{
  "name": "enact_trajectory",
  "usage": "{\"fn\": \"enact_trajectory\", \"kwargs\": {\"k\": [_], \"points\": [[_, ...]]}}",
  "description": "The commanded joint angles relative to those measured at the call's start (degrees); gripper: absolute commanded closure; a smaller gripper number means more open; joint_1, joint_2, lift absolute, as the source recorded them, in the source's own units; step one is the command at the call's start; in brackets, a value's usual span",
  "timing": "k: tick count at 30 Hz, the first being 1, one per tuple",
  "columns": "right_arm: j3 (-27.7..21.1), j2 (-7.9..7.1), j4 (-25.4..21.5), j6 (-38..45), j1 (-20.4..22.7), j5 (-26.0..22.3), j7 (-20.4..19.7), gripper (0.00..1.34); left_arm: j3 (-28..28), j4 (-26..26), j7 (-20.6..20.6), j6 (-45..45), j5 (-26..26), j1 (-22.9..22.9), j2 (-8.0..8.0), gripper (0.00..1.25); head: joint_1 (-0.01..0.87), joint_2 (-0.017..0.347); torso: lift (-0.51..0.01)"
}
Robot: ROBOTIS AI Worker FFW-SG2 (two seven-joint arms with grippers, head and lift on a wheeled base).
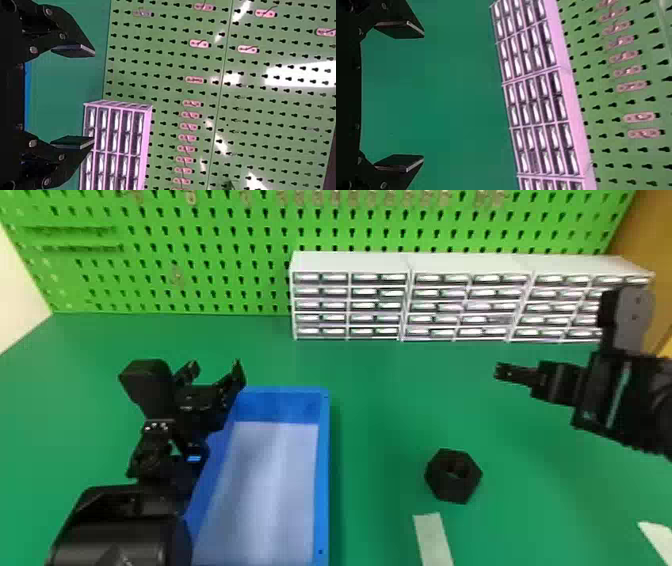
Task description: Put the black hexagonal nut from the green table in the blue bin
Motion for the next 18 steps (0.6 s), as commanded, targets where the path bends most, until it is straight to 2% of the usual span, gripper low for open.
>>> {"fn": "enact_trajectory", "kwargs": {"k": [1, 5, 11, 18], "points": [[0.8, -1.11, 0.5, 6.9, -2.4, 2.0, 0.0, 0.18, -0.1, 0.1, 0.0, 0.0, -0.1, -0.1, 0.00, 0.47, 0.686, 0.051, -0.097], [1.8, -2.16, 1.6, 12.7, -4.8, 3.8, 0.0, 0.18, -0.3, 0.2, 0.0, 0.0, 0.1, 0.0, 0.00, 0.47, 0.686, 0.051, -0.097], [4.7, -4.45, 4.2, 12.7, -7.1, 3.3, 0.1, 0.18, -0.3, 0.2, 0.0, 0.0, 0.1, -0.1, 0.00, 0.47, 0.686, 0.051, -0.097], [4.8, -4.01, 7.2, 12.7, -8.0, 3.5, 0.1, 0.18, -0.4, 0.2, 0.0, 0.0, 0.1, -0.1, 0.00, 0.47, 0.686, 0.051, -0.097]]}}
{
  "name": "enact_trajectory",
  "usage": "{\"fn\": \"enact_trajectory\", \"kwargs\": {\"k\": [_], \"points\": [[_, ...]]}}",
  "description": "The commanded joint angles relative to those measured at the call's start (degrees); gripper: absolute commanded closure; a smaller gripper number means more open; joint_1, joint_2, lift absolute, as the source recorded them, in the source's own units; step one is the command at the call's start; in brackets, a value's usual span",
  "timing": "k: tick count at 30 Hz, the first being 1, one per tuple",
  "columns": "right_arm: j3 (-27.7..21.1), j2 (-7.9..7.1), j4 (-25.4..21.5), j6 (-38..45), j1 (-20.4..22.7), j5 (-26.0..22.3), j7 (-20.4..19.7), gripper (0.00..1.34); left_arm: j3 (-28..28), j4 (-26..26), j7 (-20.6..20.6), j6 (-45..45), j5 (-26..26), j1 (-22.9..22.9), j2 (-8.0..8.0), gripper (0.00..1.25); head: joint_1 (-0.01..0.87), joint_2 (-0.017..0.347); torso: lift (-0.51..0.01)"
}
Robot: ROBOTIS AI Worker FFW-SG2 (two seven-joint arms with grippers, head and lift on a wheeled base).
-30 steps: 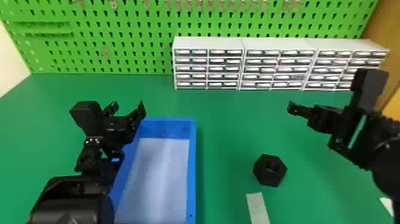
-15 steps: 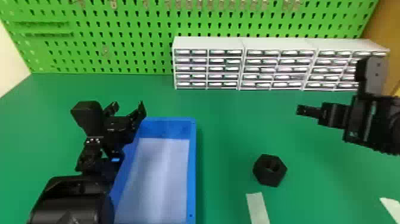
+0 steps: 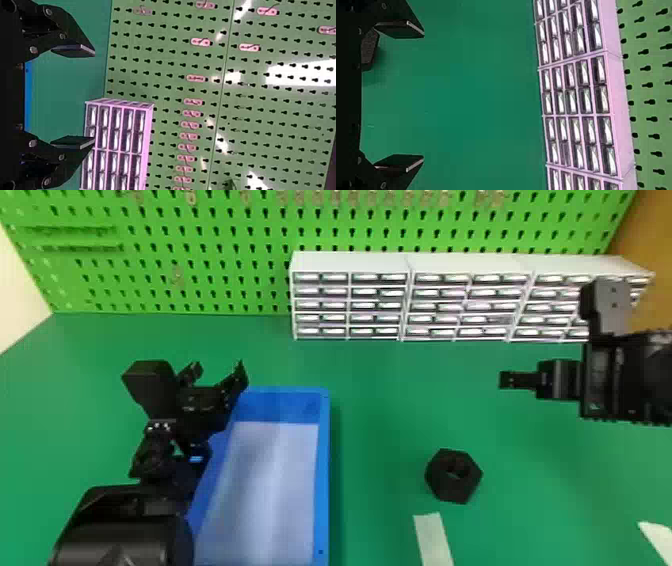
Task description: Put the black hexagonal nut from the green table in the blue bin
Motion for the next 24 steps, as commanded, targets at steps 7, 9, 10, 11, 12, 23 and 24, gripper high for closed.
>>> {"fn": "enact_trajectory", "kwargs": {"k": [7, 9, 10, 11, 12, 23, 24], "points": [[-0.3, -0.68, 7.1, 0.1, -0.5, -4.1, 0.0, 0.18, -0.2, 0.0, 0.0, 0.0, 0.1, -0.1, -0.01, 0.47, 0.686, 0.051, -0.097], [-0.6, -0.68, 8.2, 0.1, -0.3, -4.9, 0.0, 0.18, -0.2, 0.0, 0.0, 0.0, 0.1, -0.1, -0.01, 0.47, 0.686, 0.051, -0.097], [-0.8, -0.68, 8.8, 0.1, -0.2, -5.2, -0.1, 0.18, -0.2, 0.0, 0.0, 0.0, 0.1, -0.1, -0.01, 0.47, 0.686, 0.051, -0.097], [-0.9, -0.68, 9.5, 0.1, 0.0, -5.4, 0.0, 0.18, -0.2, 0.0, 0.0, 0.0, 0.1, -0.1, -0.01, 0.47, 0.686, 0.051, -0.097], [-0.9, -0.68, 9.9, 0.1, 0.2, -5.5, 0.0, 0.18, -0.2, 0.0, 0.0, 0.0, 0.1, -0.1, -0.01, 0.47, 0.686, 0.051, -0.097], [1.1, -0.68, 15.0, 0.1, 0.5, -6.4, 0.0, 0.18, -0.1, 0.1, 0.0, 0.0, 0.0, -0.1, -0.01, 0.47, 0.686, 0.051, -0.097], [1.3, -0.68, 15.2, 0.1, 0.5, -6.4, 0.0, 0.18, -0.1, 0.2, 0.0, 0.0, 0.1, -0.1, -0.01, 0.47, 0.686, 0.051, -0.097]]}}
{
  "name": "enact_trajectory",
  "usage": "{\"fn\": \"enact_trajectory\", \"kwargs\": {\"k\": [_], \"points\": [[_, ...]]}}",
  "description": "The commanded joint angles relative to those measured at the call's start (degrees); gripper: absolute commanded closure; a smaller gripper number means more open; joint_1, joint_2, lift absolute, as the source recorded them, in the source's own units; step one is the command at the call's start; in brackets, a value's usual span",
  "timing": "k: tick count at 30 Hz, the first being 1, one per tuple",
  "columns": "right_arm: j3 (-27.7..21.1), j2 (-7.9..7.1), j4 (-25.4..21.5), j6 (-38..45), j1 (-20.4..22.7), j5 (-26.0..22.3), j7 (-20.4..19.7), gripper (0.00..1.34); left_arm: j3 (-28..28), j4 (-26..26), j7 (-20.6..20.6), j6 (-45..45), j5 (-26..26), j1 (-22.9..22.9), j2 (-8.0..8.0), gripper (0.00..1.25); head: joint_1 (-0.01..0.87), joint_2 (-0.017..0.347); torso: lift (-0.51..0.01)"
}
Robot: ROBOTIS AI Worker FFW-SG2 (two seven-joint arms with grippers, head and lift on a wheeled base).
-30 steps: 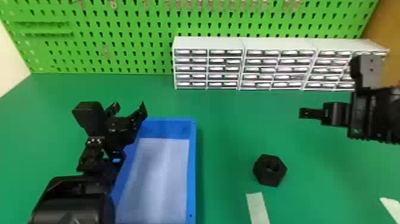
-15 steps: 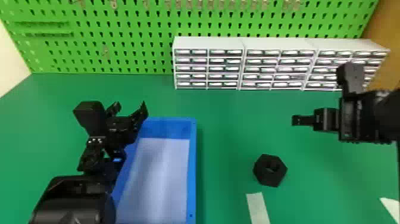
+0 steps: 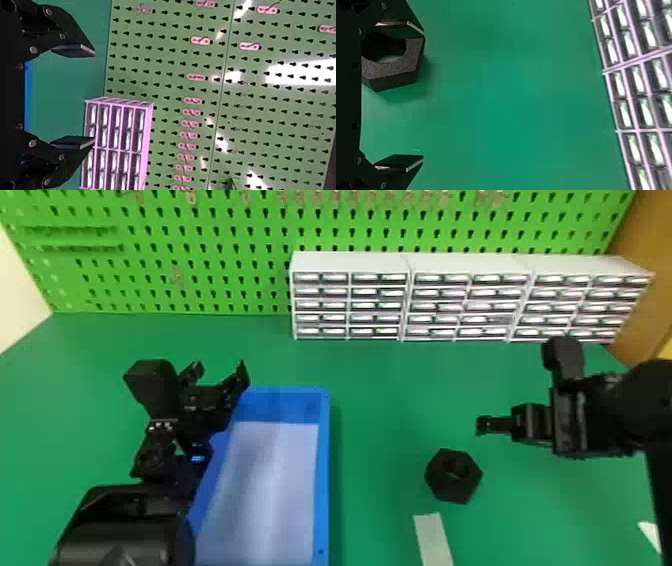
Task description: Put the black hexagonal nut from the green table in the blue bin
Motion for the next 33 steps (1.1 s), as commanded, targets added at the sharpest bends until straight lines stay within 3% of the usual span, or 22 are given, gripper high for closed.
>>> {"fn": "enact_trajectory", "kwargs": {"k": [1, 20, 33], "points": [[1.0, -0.03, 1.5, 0.1, -0.1, -0.5, -0.1, 0.18, 0.2, 0.1, 0.0, 0.0, 0.0, 0.0, 0.00, 0.47, 0.686, 0.051, -0.097], [3.6, 0.67, 6.5, 0.1, 0.3, -1.4, 0.0, 0.19, 0.3, 0.4, 0.0, 0.0, 0.0, -0.2, 0.00, 0.47, 0.686, 0.051, -0.097], [4.1, 1.02, 7.1, 0.1, 1.1, -0.7, -0.1, 0.18, 0.6, 0.4, 0.0, -0.1, 0.3, -0.1, 0.00, 0.47, 0.686, 0.051, -0.097]]}}
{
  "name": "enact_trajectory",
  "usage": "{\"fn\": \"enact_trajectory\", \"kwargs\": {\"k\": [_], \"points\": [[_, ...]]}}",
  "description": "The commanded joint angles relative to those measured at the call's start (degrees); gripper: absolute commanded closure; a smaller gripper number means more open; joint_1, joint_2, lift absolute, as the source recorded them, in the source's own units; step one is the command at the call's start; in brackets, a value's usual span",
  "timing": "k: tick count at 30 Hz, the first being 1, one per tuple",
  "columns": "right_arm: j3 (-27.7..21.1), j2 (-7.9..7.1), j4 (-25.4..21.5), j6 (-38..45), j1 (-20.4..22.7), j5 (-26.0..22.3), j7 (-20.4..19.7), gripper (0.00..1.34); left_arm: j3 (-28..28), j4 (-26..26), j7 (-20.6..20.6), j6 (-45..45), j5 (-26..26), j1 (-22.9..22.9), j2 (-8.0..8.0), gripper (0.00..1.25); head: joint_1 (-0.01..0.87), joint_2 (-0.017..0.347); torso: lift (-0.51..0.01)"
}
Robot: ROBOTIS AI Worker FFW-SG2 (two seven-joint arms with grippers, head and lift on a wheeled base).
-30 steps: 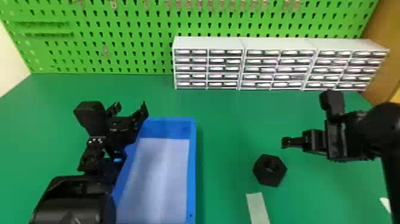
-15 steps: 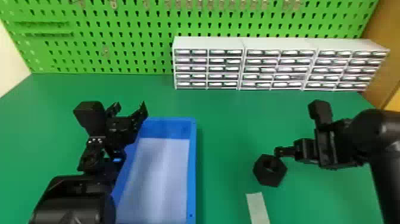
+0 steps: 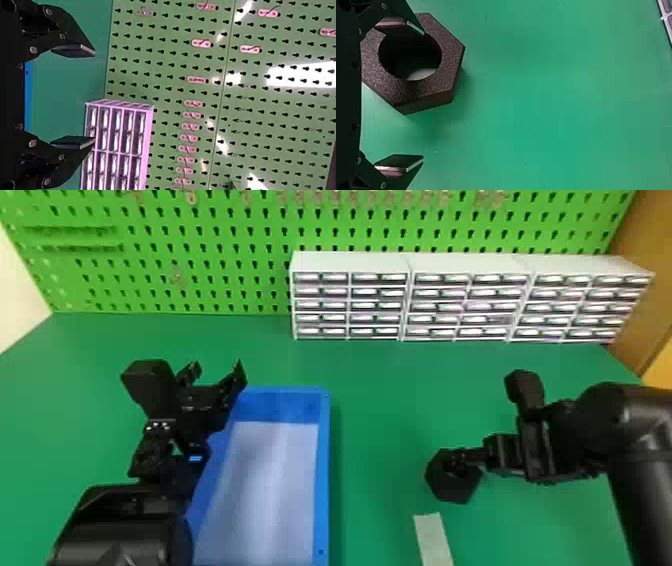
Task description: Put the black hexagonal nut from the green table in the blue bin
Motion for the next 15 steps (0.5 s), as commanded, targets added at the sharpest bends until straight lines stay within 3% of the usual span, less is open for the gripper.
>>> {"fn": "enact_trajectory", "kwargs": {"k": [1, 15], "points": [[0.0, 0.08, 0.1, 0.1, 0.3, 0.4, 0.1, 0.18, 0.0, 0.0, 0.0, 0.0, 0.1, 0.1, 0.00, 0.47, 0.686, 0.051, -0.097], [-0.9, 0.17, 0.2, 0.1, 1.1, 1.8, 0.0, 0.19, 0.1, 0.0, 0.0, 0.0, 0.1, 0.1, 0.00, 0.47, 0.686, 0.051, -0.097]]}}
